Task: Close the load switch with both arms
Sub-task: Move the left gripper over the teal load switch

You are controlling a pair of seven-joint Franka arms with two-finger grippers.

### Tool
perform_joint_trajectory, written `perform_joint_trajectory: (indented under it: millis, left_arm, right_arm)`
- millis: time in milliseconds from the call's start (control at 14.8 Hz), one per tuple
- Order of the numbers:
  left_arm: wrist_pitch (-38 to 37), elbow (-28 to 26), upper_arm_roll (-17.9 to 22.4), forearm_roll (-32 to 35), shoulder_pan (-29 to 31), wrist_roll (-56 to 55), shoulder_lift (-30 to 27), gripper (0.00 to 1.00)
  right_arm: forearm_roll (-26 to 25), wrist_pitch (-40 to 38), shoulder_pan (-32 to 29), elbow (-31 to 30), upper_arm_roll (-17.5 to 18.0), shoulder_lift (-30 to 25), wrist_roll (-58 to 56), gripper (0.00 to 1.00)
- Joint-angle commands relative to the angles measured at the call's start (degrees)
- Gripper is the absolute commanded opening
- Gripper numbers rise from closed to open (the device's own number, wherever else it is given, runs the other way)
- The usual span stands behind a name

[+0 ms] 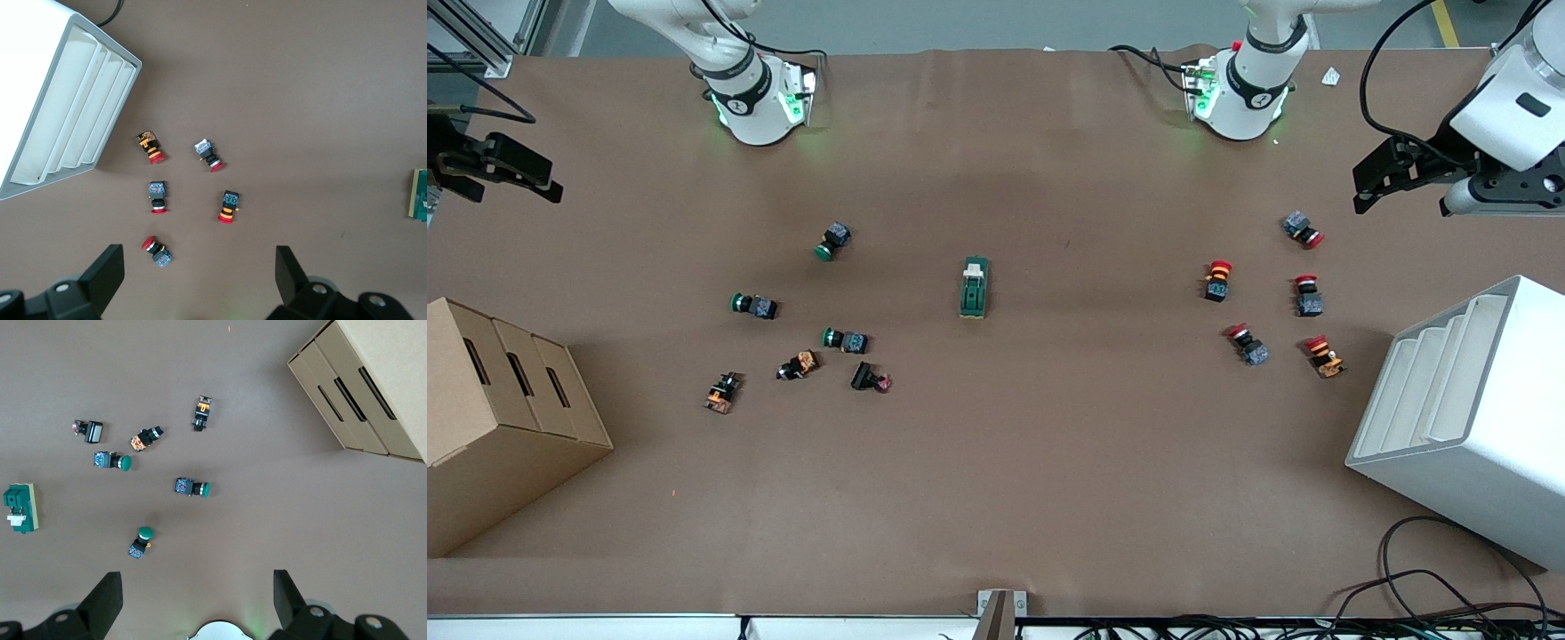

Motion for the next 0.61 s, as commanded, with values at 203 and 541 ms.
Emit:
perform_joint_trajectory:
  millis: [203, 541]
  left_arm:
    - [-0.8, 1.4, -1.6, -0.1, -0.9, 0.0, 1.7, 1.0]
    - [1.1, 1.0, -6.3, 0.5, -4.2, -2.3, 5.0, 1.0]
  right_arm:
    - [0.7, 1.4, -0.3, -0.3, 0.0, -0.4, -1.0, 1.0]
    - [0.3, 1.4, -0.2, 0.0, 0.0, -0.4, -1.2, 1.0]
